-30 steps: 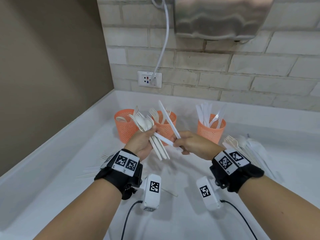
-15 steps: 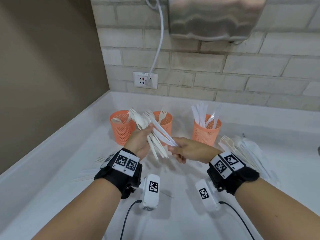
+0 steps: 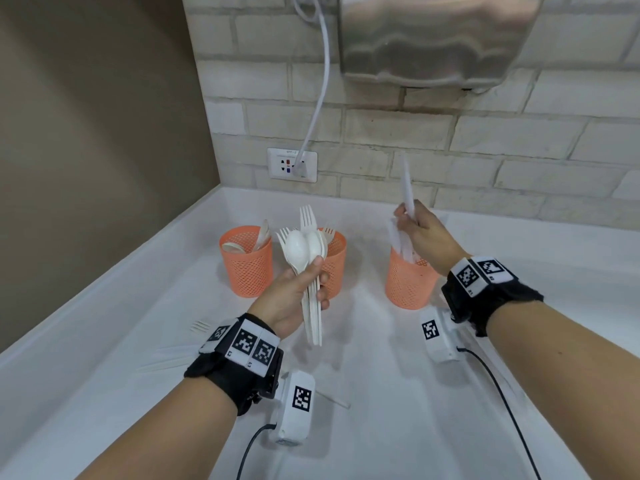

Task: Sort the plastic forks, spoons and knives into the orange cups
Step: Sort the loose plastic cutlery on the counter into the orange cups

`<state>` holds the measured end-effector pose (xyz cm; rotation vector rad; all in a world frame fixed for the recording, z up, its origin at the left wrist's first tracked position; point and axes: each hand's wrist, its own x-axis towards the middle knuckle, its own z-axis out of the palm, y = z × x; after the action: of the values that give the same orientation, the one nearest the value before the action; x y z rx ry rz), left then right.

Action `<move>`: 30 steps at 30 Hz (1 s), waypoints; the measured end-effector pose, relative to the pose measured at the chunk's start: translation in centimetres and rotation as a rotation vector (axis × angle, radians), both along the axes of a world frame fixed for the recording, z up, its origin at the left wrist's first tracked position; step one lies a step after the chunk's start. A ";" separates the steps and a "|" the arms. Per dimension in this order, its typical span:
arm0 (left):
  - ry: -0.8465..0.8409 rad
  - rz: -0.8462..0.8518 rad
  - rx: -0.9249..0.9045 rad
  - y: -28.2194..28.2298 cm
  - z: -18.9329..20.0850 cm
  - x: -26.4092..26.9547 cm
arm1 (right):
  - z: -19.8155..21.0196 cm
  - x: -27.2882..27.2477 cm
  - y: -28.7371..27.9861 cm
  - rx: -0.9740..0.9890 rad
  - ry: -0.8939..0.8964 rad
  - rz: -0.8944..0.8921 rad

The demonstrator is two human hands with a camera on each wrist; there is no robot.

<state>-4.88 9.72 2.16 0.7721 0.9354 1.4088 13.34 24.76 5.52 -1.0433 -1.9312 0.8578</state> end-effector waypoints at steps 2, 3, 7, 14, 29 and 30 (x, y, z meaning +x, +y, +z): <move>-0.006 -0.024 0.009 -0.1 0.0 -0.2 | -1.3 0.3 0.8 -0.075 0.017 -0.083; -0.002 -0.033 0.012 -0.1 0.0 -0.2 | -1.7 0.5 1.0 -0.088 0.010 -0.117; 0.028 -0.041 0.020 -0.3 0.0 -0.2 | -1.9 0.5 0.8 0.025 -0.009 -0.244; 0.111 -0.063 0.056 -0.2 -0.2 0.6 | 1.2 -3.2 -4.4 0.170 0.099 0.064; 0.113 -0.034 0.005 -1.3 0.4 -0.6 | 1.2 -6.8 -7.5 -0.229 0.249 0.063; 0.128 -0.038 -0.012 -1.4 0.4 -0.6 | 1.3 -6.8 -7.4 -0.259 0.310 0.073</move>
<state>-5.46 8.34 2.54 0.8743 1.0219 1.3320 6.50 17.31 6.82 -0.9258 -1.6343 1.2577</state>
